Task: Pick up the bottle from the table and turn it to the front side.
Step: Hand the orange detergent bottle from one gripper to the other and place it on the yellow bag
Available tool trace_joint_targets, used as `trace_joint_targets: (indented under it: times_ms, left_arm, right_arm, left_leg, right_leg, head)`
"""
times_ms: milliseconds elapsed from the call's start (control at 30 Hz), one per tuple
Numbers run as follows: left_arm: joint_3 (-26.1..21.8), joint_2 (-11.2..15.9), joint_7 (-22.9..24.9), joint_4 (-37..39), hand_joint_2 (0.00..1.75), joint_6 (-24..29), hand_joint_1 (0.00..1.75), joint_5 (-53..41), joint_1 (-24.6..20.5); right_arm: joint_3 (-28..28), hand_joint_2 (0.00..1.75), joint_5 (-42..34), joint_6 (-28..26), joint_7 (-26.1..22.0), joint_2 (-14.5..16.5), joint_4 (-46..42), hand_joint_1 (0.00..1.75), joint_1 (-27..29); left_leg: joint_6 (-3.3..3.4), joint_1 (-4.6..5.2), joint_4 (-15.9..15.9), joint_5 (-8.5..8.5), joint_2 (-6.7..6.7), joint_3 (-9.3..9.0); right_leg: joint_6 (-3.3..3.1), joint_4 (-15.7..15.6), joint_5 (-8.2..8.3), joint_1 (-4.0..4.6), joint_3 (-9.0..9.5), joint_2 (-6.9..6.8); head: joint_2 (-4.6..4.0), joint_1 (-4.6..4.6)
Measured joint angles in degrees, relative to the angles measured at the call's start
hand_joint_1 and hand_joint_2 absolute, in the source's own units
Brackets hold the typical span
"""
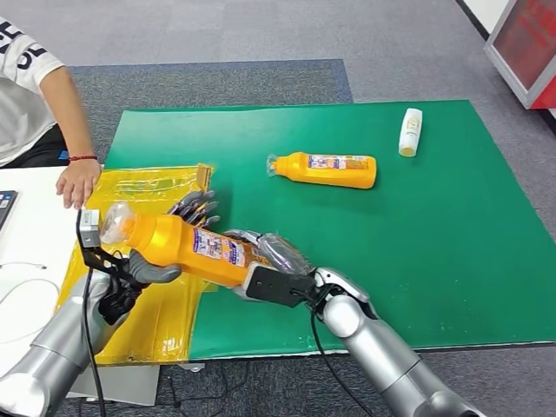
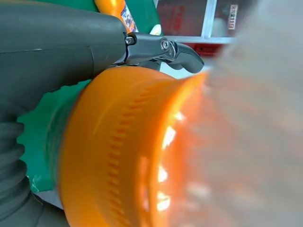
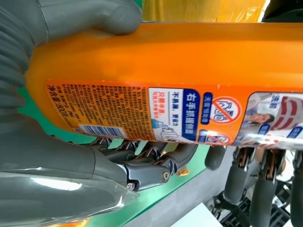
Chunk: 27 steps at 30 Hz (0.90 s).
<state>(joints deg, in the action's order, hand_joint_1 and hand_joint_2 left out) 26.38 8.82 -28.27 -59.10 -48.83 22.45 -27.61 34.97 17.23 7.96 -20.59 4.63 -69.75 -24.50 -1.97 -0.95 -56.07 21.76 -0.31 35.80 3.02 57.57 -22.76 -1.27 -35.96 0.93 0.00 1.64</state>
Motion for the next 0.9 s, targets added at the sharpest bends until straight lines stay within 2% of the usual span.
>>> trace_joint_targets:
  times_ms: [67, 100, 600, 633, 733, 767, 900]
  left_arm:
    - [0.2, -0.1, -0.1, 0.0, 1.75, 0.0, 1.65, 0.0, -0.1]
    - [0.3, -0.2, -0.2, 0.0, 1.75, 0.0, 1.75, 0.0, -0.1]
    - [0.7, -0.3, -0.3, 0.0, 1.75, -0.1, 1.75, 0.2, 0.0]
    - [0.7, -0.3, -0.3, 0.0, 1.75, 0.0, 1.75, 0.1, 0.0]
    - [0.7, -0.3, -0.3, 0.0, 1.75, 0.0, 1.75, 0.0, 0.1]
    - [0.7, -0.3, -0.3, 0.0, 1.75, 0.1, 1.75, -0.1, 0.1]
    - [0.7, -0.3, -0.3, 0.0, 1.75, 1.1, 1.75, -1.4, 0.6]
  right_arm:
    - [0.3, 1.75, 0.2, 0.0, 0.3, 0.2, 0.5, 1.75, -0.4]
    - [0.5, 1.75, 0.3, 0.0, 0.4, 0.2, 0.7, 1.75, -0.5]
    - [1.8, 1.75, 1.3, -1.0, 1.2, 0.8, 2.4, 1.73, -1.4]
    - [1.9, 1.75, 1.4, -1.2, 1.3, 0.8, 2.4, 1.56, -1.4]
    - [2.1, 1.75, 1.6, -1.5, 1.4, 0.8, 2.5, 0.27, -1.4]
    - [2.1, 1.75, 1.6, -1.6, 1.4, 0.8, 2.5, 0.0, -1.4]
    - [2.2, 1.75, 0.3, -1.6, 1.4, 1.0, 2.6, 0.0, -1.4]
  left_leg:
    - [0.0, 0.0, 0.0, 0.0, 0.0, 0.0]
    - [0.0, 0.0, 0.0, 0.0, 0.0, 0.0]
    - [0.0, 0.0, 0.0, 0.0, 0.0, 0.01]
    - [0.0, 0.0, 0.0, 0.0, 0.0, 0.01]
    - [0.0, 0.0, 0.0, 0.0, 0.0, 0.01]
    - [0.0, 0.0, 0.0, 0.0, 0.0, 0.01]
    - [0.0, 0.0, 0.0, 0.0, 0.01, 0.0]
  right_leg:
    - [0.0, 0.0, 0.0, 0.0, 0.0, 0.0]
    - [0.0, 0.0, 0.0, 0.0, 0.0, 0.0]
    - [0.0, 0.0, 0.0, 0.0, 0.0, 0.0]
    - [0.0, 0.0, 0.0, 0.0, 0.0, 0.0]
    - [0.0, 0.0, 0.0, 0.0, 0.0, 0.0]
    - [0.0, 0.0, 0.0, 0.0, 0.0, 0.0]
    - [0.0, 0.0, 0.0, 0.0, -0.02, 0.01]
  head:
    - [0.0, 0.0]
    - [0.0, 0.01]
    - [0.0, 0.01]
    - [0.0, 0.0]
    - [0.0, 0.01]
    - [0.0, 0.01]
    - [0.0, 0.0]
